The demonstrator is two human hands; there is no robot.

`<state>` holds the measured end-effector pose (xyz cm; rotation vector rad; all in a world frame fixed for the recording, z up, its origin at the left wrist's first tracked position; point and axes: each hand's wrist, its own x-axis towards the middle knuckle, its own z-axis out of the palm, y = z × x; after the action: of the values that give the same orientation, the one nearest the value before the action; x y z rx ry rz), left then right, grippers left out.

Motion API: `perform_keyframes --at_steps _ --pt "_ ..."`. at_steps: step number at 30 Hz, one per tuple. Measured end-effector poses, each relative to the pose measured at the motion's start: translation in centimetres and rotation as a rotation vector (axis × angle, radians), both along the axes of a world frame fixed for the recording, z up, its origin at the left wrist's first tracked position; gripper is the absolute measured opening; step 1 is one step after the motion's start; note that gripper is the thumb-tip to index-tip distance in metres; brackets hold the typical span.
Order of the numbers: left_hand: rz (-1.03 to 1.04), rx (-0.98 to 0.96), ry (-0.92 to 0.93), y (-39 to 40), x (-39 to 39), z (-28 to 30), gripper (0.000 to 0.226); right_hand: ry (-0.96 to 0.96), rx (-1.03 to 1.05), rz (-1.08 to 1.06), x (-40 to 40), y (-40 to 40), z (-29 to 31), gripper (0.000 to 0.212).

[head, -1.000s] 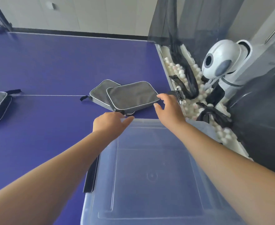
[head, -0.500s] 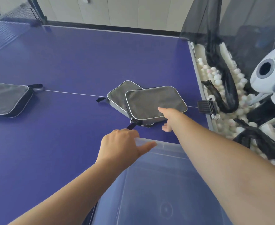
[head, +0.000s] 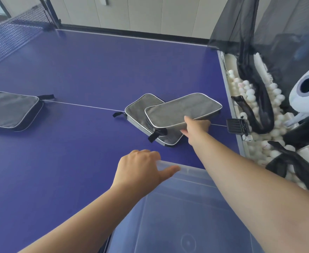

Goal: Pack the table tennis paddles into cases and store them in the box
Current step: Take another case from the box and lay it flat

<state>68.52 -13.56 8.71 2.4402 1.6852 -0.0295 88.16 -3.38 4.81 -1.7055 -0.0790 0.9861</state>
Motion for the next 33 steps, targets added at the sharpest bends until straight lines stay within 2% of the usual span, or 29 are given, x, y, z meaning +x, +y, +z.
perform_keyframes --at_steps 2,6,11,14,18,21,26,33 --pt "0.001 -0.008 -0.003 0.0 0.0 0.1 0.068 -0.098 0.053 0.058 -0.6 -0.2 0.8 0.07" --pt "0.004 -0.023 -0.02 -0.2 0.0 0.5 0.067 -0.36 0.169 0.198 -2.3 -2.2 2.5 0.105" --pt "-0.002 -0.051 -0.075 -0.5 -0.1 1.0 0.064 -0.479 0.255 0.282 -3.7 -4.7 4.7 0.093" --pt "-0.001 -0.057 -0.225 -1.0 -0.8 1.5 0.049 -0.508 0.333 0.272 -4.4 -6.1 6.6 0.09" --pt "-0.027 0.109 -0.42 -2.4 -4.1 2.8 0.04 -0.513 0.399 0.227 -5.7 -7.6 9.4 0.087" --pt "-0.01 0.217 -0.515 -2.8 -7.9 4.2 0.038 -0.506 0.447 0.217 -8.0 -8.4 11.2 0.087" --pt "0.091 0.284 -0.632 -2.0 -16.8 6.4 0.033 -0.472 0.436 0.265 -14.3 -9.5 12.5 0.084" --pt "0.227 0.114 -0.662 2.2 -31.0 7.3 0.054 -0.427 0.409 0.36 -25.6 -11.5 12.3 0.075"
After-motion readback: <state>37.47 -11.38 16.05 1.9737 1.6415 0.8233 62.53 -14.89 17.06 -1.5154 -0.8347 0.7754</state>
